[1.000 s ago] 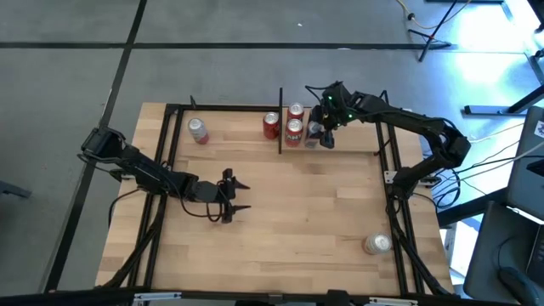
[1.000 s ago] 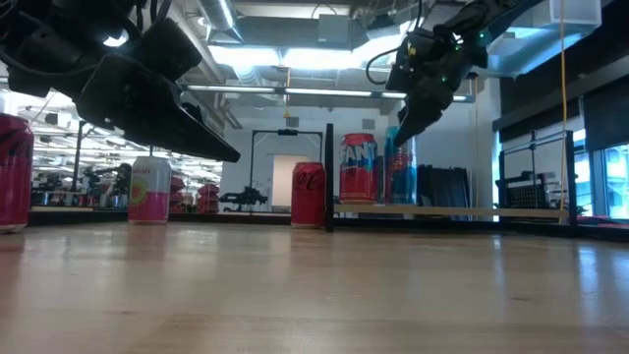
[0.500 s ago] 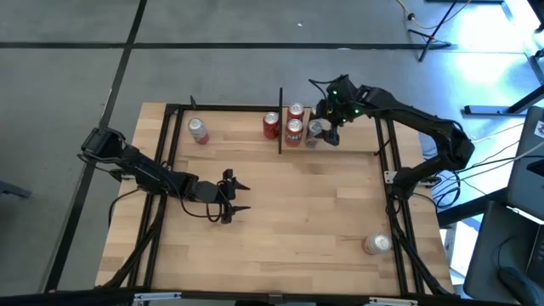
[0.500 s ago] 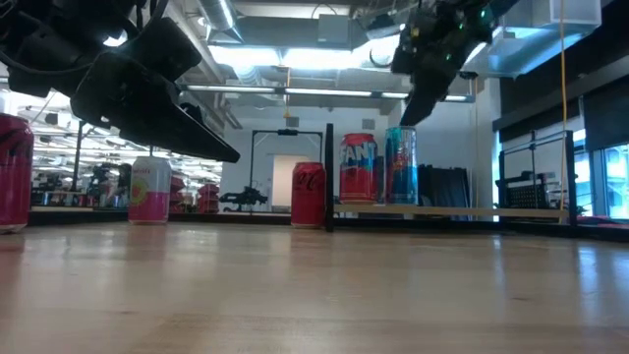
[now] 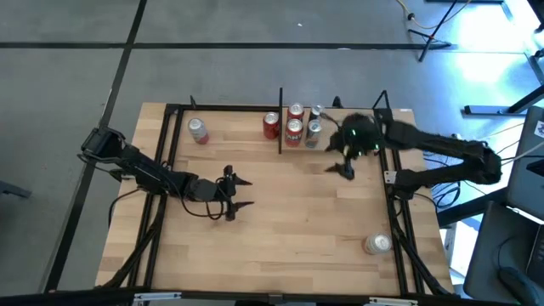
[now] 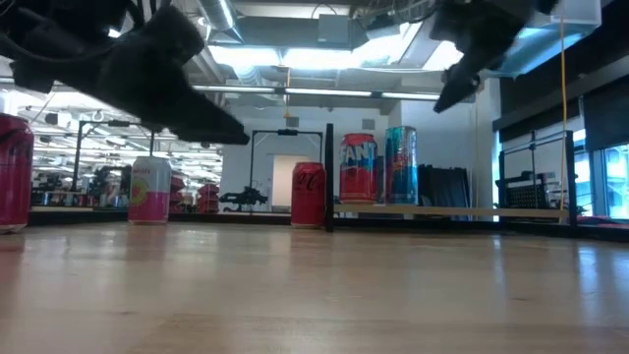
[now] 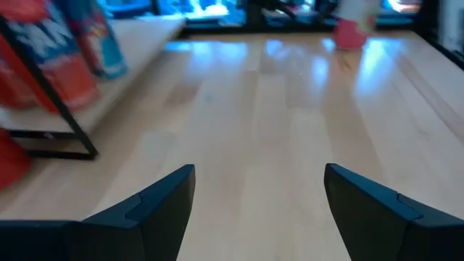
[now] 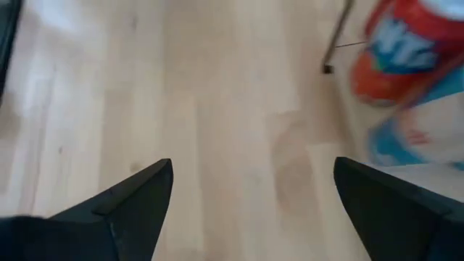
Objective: Place canned beverage on shelf
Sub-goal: Put the red soda can on the shelf
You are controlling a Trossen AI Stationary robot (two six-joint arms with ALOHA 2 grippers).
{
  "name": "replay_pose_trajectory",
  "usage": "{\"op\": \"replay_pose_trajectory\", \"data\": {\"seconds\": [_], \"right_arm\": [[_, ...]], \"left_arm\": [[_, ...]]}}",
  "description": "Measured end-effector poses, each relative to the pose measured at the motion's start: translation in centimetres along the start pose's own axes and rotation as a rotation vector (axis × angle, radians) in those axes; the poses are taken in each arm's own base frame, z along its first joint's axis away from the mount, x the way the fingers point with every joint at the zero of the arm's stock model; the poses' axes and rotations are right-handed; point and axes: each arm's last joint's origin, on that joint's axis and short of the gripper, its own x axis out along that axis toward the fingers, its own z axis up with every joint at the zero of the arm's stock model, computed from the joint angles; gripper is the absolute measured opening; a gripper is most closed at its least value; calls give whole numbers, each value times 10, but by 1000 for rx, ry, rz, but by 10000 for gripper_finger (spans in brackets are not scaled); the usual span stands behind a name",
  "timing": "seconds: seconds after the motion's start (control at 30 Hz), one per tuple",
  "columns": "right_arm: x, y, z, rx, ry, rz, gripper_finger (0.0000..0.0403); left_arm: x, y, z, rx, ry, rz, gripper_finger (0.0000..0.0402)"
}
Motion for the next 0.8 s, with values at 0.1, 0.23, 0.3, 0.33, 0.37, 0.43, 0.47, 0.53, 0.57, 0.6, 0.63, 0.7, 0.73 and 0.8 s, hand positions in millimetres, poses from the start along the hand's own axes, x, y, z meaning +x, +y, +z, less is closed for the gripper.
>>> {"op": "replay_pose_trajectory", "data": {"seconds": [0.1, 0.23, 0.3, 0.33, 0.37, 0.43, 0.47, 0.53, 0.57, 0.6, 0.63, 0.7, 0.73, 0.8], "right_arm": [[15, 16, -23, -33, -76, 5, 364], [34, 33, -44, -98, -182, -32, 364], [43, 39, -50, -130, -250, -50, 364], [46, 42, -51, -151, -282, -55, 364], [49, 44, -52, -165, -309, -54, 364], [54, 49, -54, -186, -349, -41, 364], [56, 51, -54, -194, -357, -32, 364], [57, 54, -55, -205, -352, -19, 364], [57, 56, -56, -210, -354, -13, 364], [57, 57, -55, -214, -356, -9, 364], [57, 58, -56, -218, -355, -7, 364], [57, 60, -56, -221, -353, -5, 364], [57, 60, -56, -220, -353, -4, 364], [57, 60, -56, -220, -353, -4, 364]], "left_arm": [[7, 4, 13, -4, -15, 45, 286], [20, 16, 36, -12, 21, 98, 286], [28, 27, 50, -19, 48, 140, 286], [31, 33, 56, -25, 60, 156, 286], [33, 39, 62, -29, 73, 167, 286], [37, 50, 72, -7, 88, 169, 286], [39, 56, 75, 15, 87, 170, 286], [41, 66, 80, 42, 84, 197, 286], [41, 72, 82, 47, 81, 214, 286], [42, 78, 84, 43, 79, 232, 286], [42, 83, 84, 37, 80, 252, 286], [43, 95, 83, 24, 90, 288, 287], [43, 101, 83, 17, 94, 301, 289], [43, 113, 82, -6, 95, 305, 302]]}}
